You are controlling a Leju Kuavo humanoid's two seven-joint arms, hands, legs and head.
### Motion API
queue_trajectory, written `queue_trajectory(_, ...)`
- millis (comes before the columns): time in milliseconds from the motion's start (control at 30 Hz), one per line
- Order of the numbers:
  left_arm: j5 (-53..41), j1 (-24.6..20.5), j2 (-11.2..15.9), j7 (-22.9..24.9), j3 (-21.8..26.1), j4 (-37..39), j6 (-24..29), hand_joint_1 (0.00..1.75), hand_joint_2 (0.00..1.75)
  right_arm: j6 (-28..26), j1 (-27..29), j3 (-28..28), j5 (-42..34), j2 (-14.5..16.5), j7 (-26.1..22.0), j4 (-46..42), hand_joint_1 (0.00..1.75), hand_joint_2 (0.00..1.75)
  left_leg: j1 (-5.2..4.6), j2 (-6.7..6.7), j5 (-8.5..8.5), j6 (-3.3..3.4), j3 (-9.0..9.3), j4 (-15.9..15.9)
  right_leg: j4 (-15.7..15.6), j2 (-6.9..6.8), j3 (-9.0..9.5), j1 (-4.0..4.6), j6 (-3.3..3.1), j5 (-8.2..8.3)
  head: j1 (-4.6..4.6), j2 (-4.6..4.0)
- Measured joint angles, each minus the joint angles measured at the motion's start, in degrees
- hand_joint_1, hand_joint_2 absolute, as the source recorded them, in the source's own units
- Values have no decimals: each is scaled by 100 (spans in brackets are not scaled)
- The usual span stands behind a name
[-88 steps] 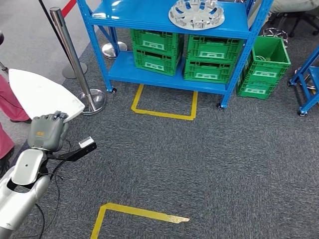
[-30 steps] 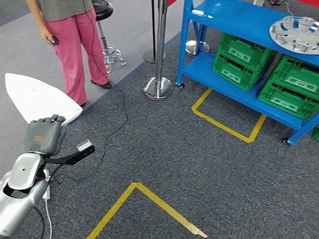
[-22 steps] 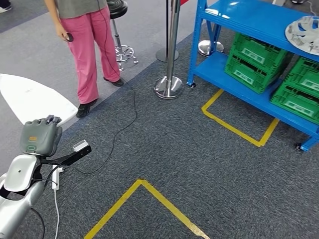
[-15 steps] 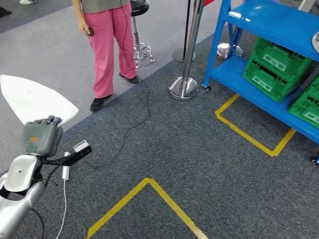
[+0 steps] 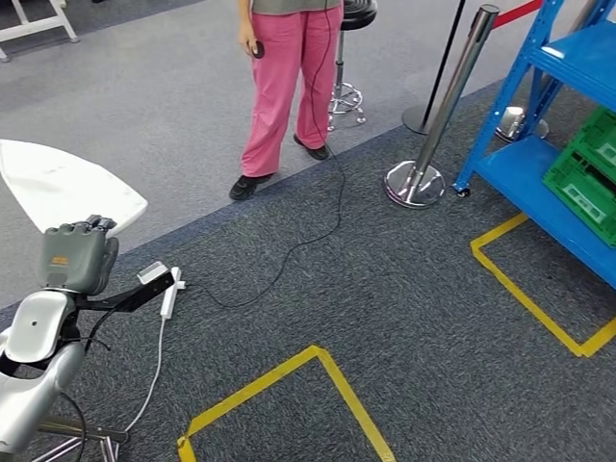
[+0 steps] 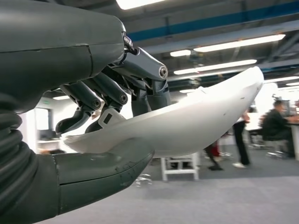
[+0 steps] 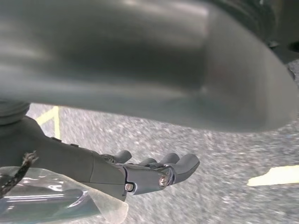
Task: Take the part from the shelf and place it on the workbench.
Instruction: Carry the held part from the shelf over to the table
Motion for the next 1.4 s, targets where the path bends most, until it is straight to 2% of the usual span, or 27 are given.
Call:
queue_trajectory(67, 4, -22, -6, 0, 14, 0, 9, 175, 175, -15, 5, 27, -17, -10, 8, 0, 0, 0, 15, -132, 19, -66, -50, 14, -320, 172, 158, -16, -11, 67, -3, 1)
queue_trajectory(133, 10, -21, -4, -2, 36, 0, 16, 175, 175, -22, 15, 50, -30, -15, 19, -1, 0, 0, 40, -249, 56, -144, -93, 5, -353, 71, 191, -9, -39, 83, -2, 1)
queue_trajectory(200, 15, -11, 10, -4, 60, 0, 17, 175, 175, -26, 21, 74, -38, -19, 21, -2, 0, 0, 32, -77, -44, -198, -169, 152, -397, -69, 214, -18, -94, 112, -23, 0)
queue_trajectory(267, 16, -25, 14, -4, 75, 0, 20, 175, 175, -25, 30, 96, -42, -21, 19, -2, 0, 0, 17, 269, -360, -240, -423, 718, -420, -221, 230, -11, -139, 119, -55, -1)
queue_trajectory(333, 16, -24, 7, -4, 80, 2, 22, 175, 175, -25, 46, 107, -44, -23, 19, -2, 0, 0, 25, 419, -648, -272, -744, 1427, -418, -380, 230, 10, -161, 104, -66, -1)
queue_trajectory(367, 16, -12, 5, -4, 81, 4, 21, 175, 175, -25, 52, 112, -44, -25, 19, -2, 0, 0, 28, 442, -666, -277, -812, 1589, -417, -462, 232, 19, -168, 96, -67, -1)
queue_trajectory(400, 16, -2, 5, -4, 82, 7, 20, 175, 175, -25, 53, 119, -44, -27, 19, -2, 0, 0, 29, 458, -576, -272, -775, 1532, -417, -540, 237, 28, -171, 87, -67, -1)
queue_trajectory(433, 16, 3, 6, -4, 85, 8, 20, 175, 175, -25, 52, 126, -44, -29, 19, -2, 0, 0, 26, 489, -401, -259, -630, 1264, -417, -615, 249, 37, -170, 76, -67, -1)
queue_trajectory(500, 16, -1, 10, -4, 95, 9, 20, 175, 175, -25, 49, 138, -44, -30, 19, -2, 0, 0, -21, 703, -83, -206, -215, 492, -415, -747, 283, 63, -152, 43, -66, -1)
queue_trajectory(567, 16, -11, 14, -4, 104, 9, 27, 175, 175, -23, 51, 142, -45, -30, 19, -2, 0, 0, -88, 886, -16, -138, 3, 59, -411, -871, 303, 96, -118, 10, -62, 0)
queue_trajectory(633, 18, -5, 25, -4, 120, 8, 35, 175, 175, -19, 52, 151, -46, -30, 20, -4, 0, 0, -113, 811, -35, -74, 10, -11, -419, -1002, 320, 106, -79, -16, -58, 1)
queue_trajectory(667, 18, 6, 33, -4, 130, 7, 37, 175, 175, -17, 51, 160, -47, -30, 21, -7, 0, 0, -105, 745, -20, -45, 12, -37, -399, -969, 318, 100, -52, -50, -56, 1)
queue_trajectory(733, 17, -1, 45, -3, 146, 2, 45, 175, 175, -15, 51, 178, -49, -31, 18, -14, 0, 0, -71, 620, 14, 22, 26, -84, -116, -671, 196, 76, -8, -244, -43, 1)
queue_trajectory(767, 16, -7, 42, -2, 148, 1, 48, 175, 175, -14, 56, 181, -50, -31, 19, -16, 0, 0, -61, 561, 22, 44, 26, -91, 214, -477, 37, 63, 4, -414, -32, 1)
queue_trajectory(800, 16, -13, 37, -1, 149, 0, 51, 175, 175, -13, 66, 183, -51, -33, 21, -17, 0, 0, -56, 491, 26, 59, 21, -90, 623, -364, -164, 55, 9, -595, -22, 1)
queue_trajectory(833, 17, -7, 29, 0, 149, 0, 51, 175, 175, -11, 77, 183, -51, -36, 24, -17, 0, 0, -56, 418, 27, 66, 19, -89, 1011, -320, -365, 53, 13, -737, -16, 1)
queue_trajectory(867, 17, 7, 22, 0, 149, 0, 50, 175, 175, -11, 87, 183, -51, -38, 27, -18, 0, 0, -56, 339, 26, 68, 21, -87, 1252, -309, -509, 50, 16, -774, -15, 1)
queue_trajectory(900, 17, 18, 18, 0, 149, 0, 50, 175, 175, -10, 94, 183, -52, -42, 28, -19, 0, 0, -53, 258, 26, 66, 25, -83, 1270, -306, -553, 46, 17, -689, -14, 1)
queue_trajectory(967, 16, 30, 13, 4, 148, 0, 45, 175, 175, -10, 99, 185, -54, -47, 28, -35, 0, 0, -41, 93, 17, 51, 39, -71, 633, -209, -321, 23, 15, -228, -14, 0)
queue_trajectory(1000, 16, 30, 13, 8, 148, -1, 43, 175, 175, -11, 99, 186, -55, -49, 29, -44, 0, 0, -40, 17, 9, 31, 36, -57, 231, -51, -150, 0, 18, -37, -15, 0)
queue_trajectory(1033, 16, 26, 11, 14, 148, -2, 35, 175, 175, -13, 100, 190, -56, -50, 31, -54, 0, 0, -37, -54, 3, 5, 20, -34, -94, 96, 2, -24, 18, 85, -18, -1)
queue_trajectory(1100, 11, 27, 10, 27, 147, -8, 19, 175, 175, -15, 112, 201, -60, -51, 39, -67, 0, 0, -19, -194, 23, -68, -35, -14, -309, 248, 122, -37, 11, 102, -21, 1)
queue_trajectory(1167, 3, 52, 14, 41, 148, -17, -2, 175, 175, -15, 137, 219, -61, -51, 50, -96, 0, 0, 8, -277, 41, -132, -76, -9, -334, 106, 149, -28, -28, 118, -20, 1)
queue_trajectory(1233, -5, 68, 25, 56, 150, -26, -21, 175, 175, -16, 154, 241, -62, -51, 54, -133, 0, 0, -4, -16, -101, -181, -183, 211, -369, -52, 178, -32, -94, 131, -42, 1)
queue_trajectory(1300, -23, 63, 23, 68, 145, -34, -44, 175, 175, -11, 163, 261, -65, -51, 57, -155, 0, 0, -8, 335, -437, -226, -477, 848, -385, -216, 196, -17, -150, 119, -64, 0)
queue_trajectory(1367, -48, 82, 10, 77, 137, -37, -77, 175, 175, 0, 175, 271, -73, -51, 75, -163, 0, 0, 13, 431, -678, -255, -783, 1504, -384, -390, 202, 2, -174, 99, -66, -1)
queue_trajectory(1400, -56, 97, 8, 82, 134, -37, -93, 175, 175, 5, 178, 273, -79, -51, 86, -168, 0, 0, 19, 446, -652, -258, -818, 1590, -384, -475, 208, 9, -178, 88, -68, -1)
